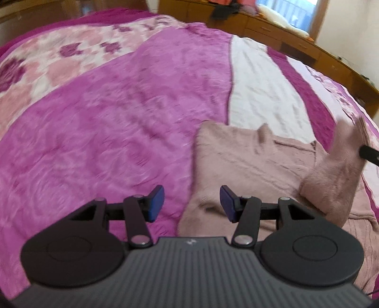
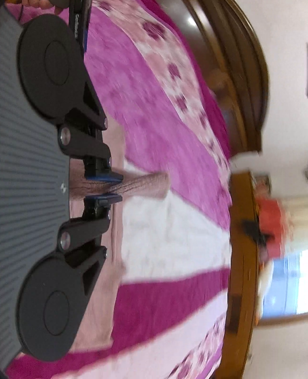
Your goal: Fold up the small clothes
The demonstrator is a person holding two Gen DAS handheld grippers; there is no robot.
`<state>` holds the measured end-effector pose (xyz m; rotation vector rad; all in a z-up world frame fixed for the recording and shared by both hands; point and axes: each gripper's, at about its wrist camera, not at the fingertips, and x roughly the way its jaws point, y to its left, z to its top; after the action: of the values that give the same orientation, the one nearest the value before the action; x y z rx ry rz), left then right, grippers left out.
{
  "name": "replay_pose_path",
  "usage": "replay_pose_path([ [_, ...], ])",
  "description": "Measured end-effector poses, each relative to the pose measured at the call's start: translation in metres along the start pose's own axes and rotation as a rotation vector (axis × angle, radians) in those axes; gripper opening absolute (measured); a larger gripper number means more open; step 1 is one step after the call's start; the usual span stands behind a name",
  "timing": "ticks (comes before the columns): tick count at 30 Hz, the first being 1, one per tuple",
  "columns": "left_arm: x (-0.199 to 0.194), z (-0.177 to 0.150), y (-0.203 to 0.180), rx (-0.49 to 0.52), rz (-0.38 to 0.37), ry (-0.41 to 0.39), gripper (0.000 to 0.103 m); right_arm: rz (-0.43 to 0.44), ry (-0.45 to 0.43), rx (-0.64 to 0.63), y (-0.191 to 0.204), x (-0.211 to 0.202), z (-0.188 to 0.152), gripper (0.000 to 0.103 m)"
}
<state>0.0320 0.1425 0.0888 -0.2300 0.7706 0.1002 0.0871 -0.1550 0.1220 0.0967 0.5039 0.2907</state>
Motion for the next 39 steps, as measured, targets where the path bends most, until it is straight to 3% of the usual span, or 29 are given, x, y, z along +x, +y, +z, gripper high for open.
replay_pose_path([
  [10,0.046,0.018,-0.030,0.069,0.002,0.027,0.053,-0.124,0.083,0.156,-0.085,-0.014,-0.064,0.012],
  [18,0.062,0.019,-0.028,0.067,0.041,0.049,0.053,-0.164,0.128,0.255,-0.107,-0.037,-0.112,0.012],
  [24,0.066,0.017,-0.025,0.059,0.049,0.062,0.053,-0.146,0.106,0.241,-0.106,-0.062,-0.112,0.013],
  [26,0.066,0.017,-0.025,0.062,0.049,0.060,0.053,-0.140,0.092,0.228,-0.104,-0.068,-0.103,0.016],
  [30,0.066,0.019,-0.028,0.075,0.050,0.055,0.054,-0.157,0.058,0.151,-0.102,-0.066,-0.082,0.051],
  [31,0.066,0.020,-0.028,0.077,0.049,0.051,0.053,-0.157,0.052,0.126,-0.102,-0.062,-0.078,0.054],
  [39,0.076,0.038,-0.026,0.098,0.065,0.020,0.054,-0.131,0.205,0.077,-0.122,0.002,-0.073,0.054],
])
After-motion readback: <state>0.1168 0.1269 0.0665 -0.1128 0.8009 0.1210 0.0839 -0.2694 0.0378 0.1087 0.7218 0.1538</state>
